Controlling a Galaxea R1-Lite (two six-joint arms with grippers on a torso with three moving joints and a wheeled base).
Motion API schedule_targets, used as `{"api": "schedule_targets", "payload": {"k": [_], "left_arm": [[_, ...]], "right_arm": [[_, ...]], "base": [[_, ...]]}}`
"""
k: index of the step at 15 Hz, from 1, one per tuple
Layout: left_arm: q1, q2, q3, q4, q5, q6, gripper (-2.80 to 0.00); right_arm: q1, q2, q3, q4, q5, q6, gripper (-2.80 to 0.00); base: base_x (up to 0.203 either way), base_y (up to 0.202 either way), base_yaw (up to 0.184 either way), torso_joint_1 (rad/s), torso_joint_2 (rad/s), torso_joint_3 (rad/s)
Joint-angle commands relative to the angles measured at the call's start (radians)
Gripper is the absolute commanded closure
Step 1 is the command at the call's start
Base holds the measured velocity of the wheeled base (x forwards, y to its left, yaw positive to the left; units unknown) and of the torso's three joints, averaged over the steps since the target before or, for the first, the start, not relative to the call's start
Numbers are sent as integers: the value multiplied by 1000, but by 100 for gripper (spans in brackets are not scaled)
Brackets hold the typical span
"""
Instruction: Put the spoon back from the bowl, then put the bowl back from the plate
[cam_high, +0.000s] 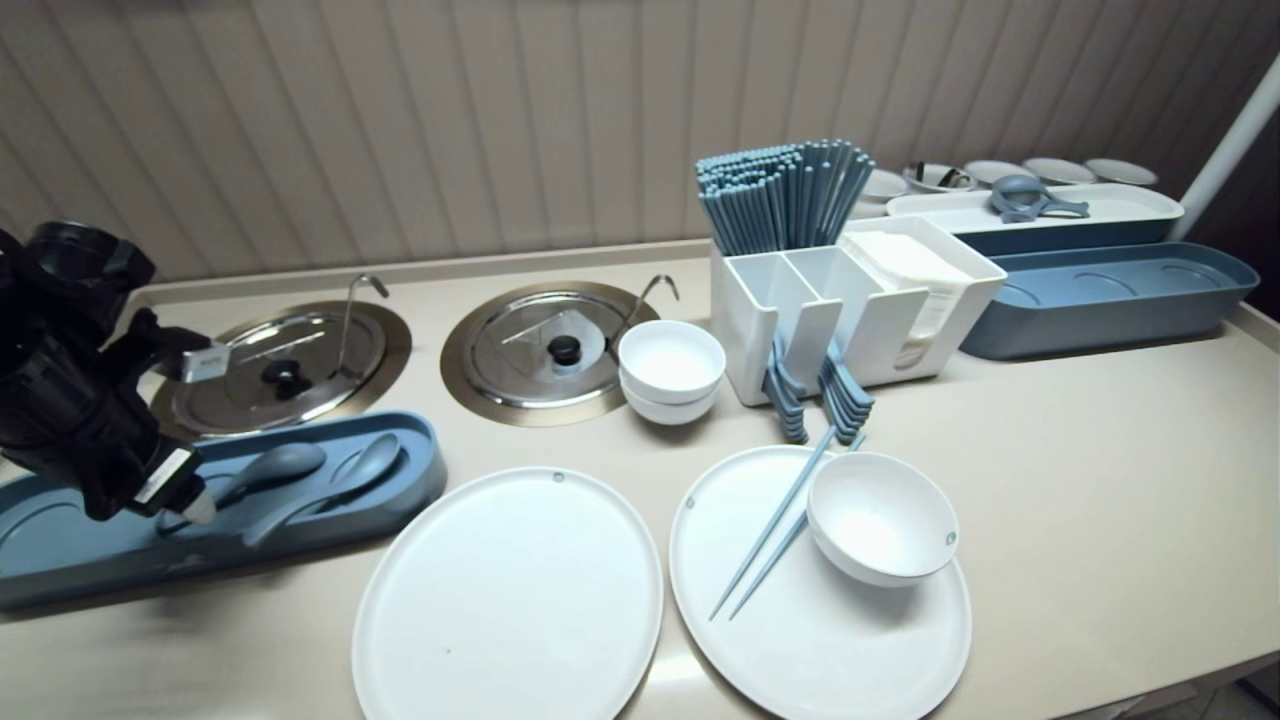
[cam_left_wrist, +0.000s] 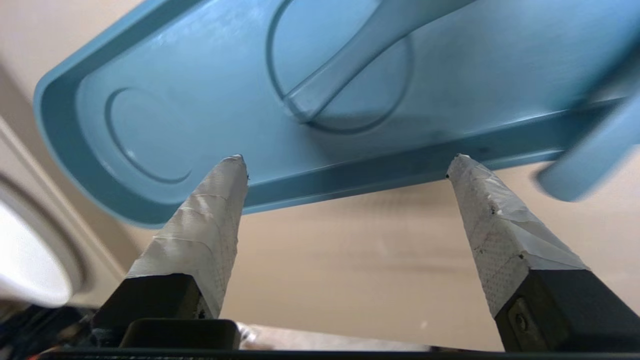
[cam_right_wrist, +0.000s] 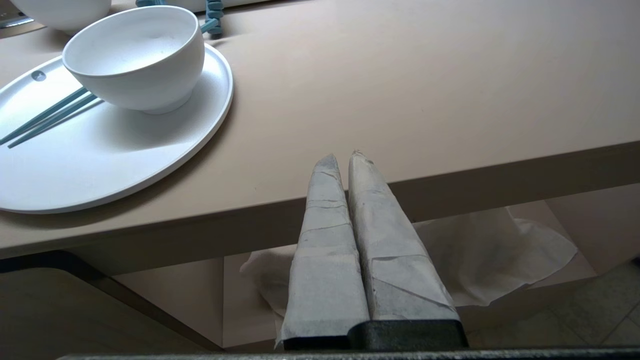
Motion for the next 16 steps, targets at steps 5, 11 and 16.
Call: {"api": "schedule_targets", "payload": {"k": [5, 11, 16], "left_arm": [[0, -125, -117, 73, -189, -97, -280], [0, -181, -129, 75, -262, -107, 0], [-3, -177, -119, 75, -263, -102, 0]], "right_arm": [[0, 0, 0, 0, 0, 0, 0], [0, 0, 0, 0, 0, 0, 0], [0, 0, 0, 0, 0, 0, 0]], "base": [[0, 0, 0, 0, 0, 0], [0, 0, 0, 0, 0, 0], [0, 0, 0, 0, 0, 0]]}}
